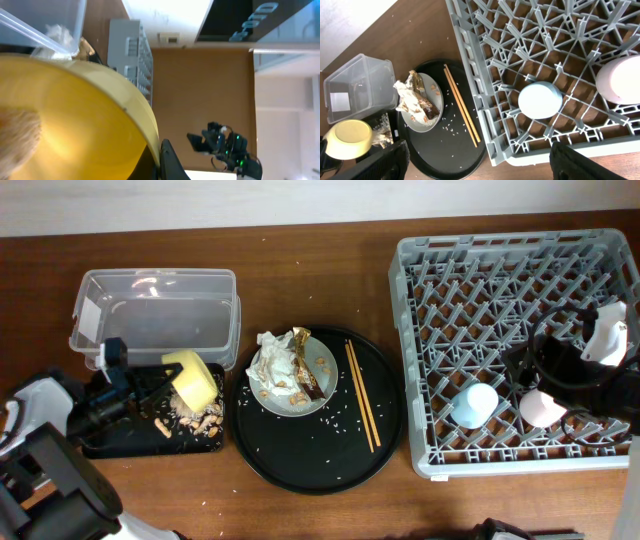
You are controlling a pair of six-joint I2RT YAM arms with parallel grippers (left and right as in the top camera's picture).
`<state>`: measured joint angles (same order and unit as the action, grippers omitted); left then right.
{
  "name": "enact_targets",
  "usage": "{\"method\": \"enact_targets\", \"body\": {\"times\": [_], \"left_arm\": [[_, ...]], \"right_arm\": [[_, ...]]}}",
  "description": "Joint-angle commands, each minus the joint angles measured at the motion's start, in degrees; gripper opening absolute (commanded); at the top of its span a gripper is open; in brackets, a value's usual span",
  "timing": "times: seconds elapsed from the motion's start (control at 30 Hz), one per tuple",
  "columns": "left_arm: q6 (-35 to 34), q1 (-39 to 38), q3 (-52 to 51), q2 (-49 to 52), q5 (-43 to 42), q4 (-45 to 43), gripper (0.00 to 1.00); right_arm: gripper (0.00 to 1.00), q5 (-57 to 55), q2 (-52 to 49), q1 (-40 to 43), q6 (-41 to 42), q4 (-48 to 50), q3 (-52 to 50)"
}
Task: Sort waste into correct bins and load items into the dishwasher rack
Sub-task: 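Tip the yellow bowl with the left gripper, dumping scraps onto black tray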
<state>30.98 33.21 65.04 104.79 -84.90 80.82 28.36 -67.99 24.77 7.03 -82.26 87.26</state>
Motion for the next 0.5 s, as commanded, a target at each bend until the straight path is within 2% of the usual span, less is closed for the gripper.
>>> {"method": "enact_targets", "body": {"times": [0.0, 0.03, 0.07, 0.1, 0.13, 0.2, 0.23, 0.3, 0.37, 0.43, 0.47], "left_arm": [[9.0, 2.0, 0.0, 0.2, 0.6, 5.9, 0.0], [7.2, 1.9, 0.0, 0.3, 0.6, 8.6, 0.0], [12.7, 1.7, 0.0, 0.1, -1.3, 12.7, 0.0], [17.7, 1.9, 0.5, 0.0, -1.7, 10.8, 0.0], [8.4, 2.4, 0.7, 0.3, -0.2, 8.4, 0.0], [11.1, 2.5, 0.8, 0.1, 1.2, 7.8, 0.0], [9.6, 2.5, 0.8, 0.1, 5.1, 7.4, 0.0], [14.2, 0.2, 1.3, -1.3, 9.3, 14.5, 0.0], [13.6, -2.5, 2.4, -3.7, 10.0, 16.0, 0.0], [6.9, -6.6, 5.7, -8.8, 12.4, 14.5, 0.0], [-1.0, -9.2, 7.0, -10.9, 17.9, 11.3, 0.0]], "right_arm": [[0.91, -0.5, 0.0, 0.0, -0.6, 0.1, 0.4], [0.9, -0.5, 0.0, 0.0, -0.6, 0.2, 0.4], [0.91, -0.5, 0.0, 0.0, -0.6, 0.1, 0.4], [0.91, -0.5, 0.0, 0.0, -0.6, 0.1, 0.4], [0.91, -0.5, 0.0, 0.0, -0.6, 0.2, 0.4], [0.9, -0.5, 0.0, 0.0, -0.6, 0.0, 0.4], [0.9, -0.5, 0.0, 0.0, -0.6, 0.0, 0.4], [0.9, -0.5, 0.0, 0.0, -0.6, 0.1, 0.4], [0.9, -0.5, 0.0, 0.0, -0.6, 0.2, 0.4], [0.9, -0.5, 0.0, 0.0, -0.6, 0.2, 0.4], [0.91, -0.5, 0.0, 0.0, -0.6, 0.2, 0.4]]}}
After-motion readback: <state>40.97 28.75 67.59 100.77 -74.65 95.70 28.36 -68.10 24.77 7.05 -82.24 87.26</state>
